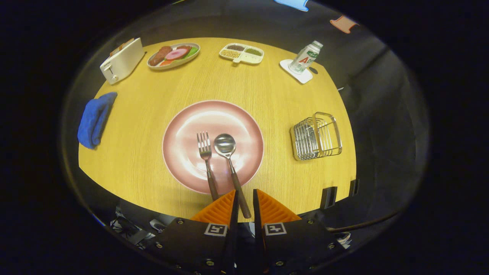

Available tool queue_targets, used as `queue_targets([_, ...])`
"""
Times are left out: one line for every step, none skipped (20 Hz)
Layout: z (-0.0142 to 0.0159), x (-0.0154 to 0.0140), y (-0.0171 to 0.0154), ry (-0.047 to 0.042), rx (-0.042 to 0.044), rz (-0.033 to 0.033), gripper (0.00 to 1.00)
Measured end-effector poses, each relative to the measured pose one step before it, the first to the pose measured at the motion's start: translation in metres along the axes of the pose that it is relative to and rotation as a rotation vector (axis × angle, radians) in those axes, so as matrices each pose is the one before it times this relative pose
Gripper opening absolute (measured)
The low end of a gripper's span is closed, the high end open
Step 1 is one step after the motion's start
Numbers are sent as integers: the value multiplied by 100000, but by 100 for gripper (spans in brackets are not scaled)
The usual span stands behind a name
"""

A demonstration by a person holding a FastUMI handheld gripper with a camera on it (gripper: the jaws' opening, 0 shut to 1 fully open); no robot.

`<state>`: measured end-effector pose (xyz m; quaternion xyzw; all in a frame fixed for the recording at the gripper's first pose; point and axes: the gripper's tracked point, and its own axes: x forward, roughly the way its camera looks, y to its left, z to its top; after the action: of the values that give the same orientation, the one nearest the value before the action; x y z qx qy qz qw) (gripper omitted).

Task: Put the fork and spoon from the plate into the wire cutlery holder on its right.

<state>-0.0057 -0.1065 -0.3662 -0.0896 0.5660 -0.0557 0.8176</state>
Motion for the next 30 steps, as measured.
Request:
queue_targets([-383,471,-119,2894,-1762,-358,21])
queue_targets([-264,538,-67,1947,-1097,-304,21])
queue_targets([-76,443,102,1234,-516,735,21])
queue_targets([-62,406,142,823,47,765,21])
queue_targets([16,303,152,647,-25,1178,21])
queue_targets([-112,291,129,562,-228,832,21])
queue_targets([-33,279,46,510,-401,466,21])
queue_targets([-94,271,29,708,-591,317,21])
queue_targets([-48,308,41,609,-631,356,21])
queue_targets([-120,373,72,537,-822,352,21])
queue_targets([-24,209,-14,742,-733,-70,21])
queue_targets([2,220,35,551,-611,414,21])
queue_targets([-24,498,71,464,-287,460,21])
queue_targets([-19,390,50,412,-321,300,21])
queue_targets([-111,360,48,897,-402,297,21])
queue_targets([-151,435,-24,957,-503,-12,21])
queue_targets([-57,200,-35,838,-101,-137,21])
queue_targets([44,80,-9,549,-257,148,21])
queue_targets([-44,-233,425,40,266,1657,21])
queue_targets([-145,887,3,265,-49,482,16])
queue_targets([-55,-856,-214,914,480,-1126,11])
queue_targets([-103,-6,59,-85,196,442,11])
queue_targets([137,-161,-81,-350,1170,-28,7])
queue_targets([167,-359,-136,-238,733,-560,7])
queue_targets([111,-321,-181,-801,-23,-782,7])
queue_targets([177,-468,-300,-914,-102,-1119,7])
queue_targets([223,-554,-427,-587,308,-1433,7])
queue_targets([248,-549,-405,-980,446,-1433,7])
queue_targets([427,-731,-441,-1295,549,-1031,7])
queue_targets([457,-560,-388,-1492,953,-974,7])
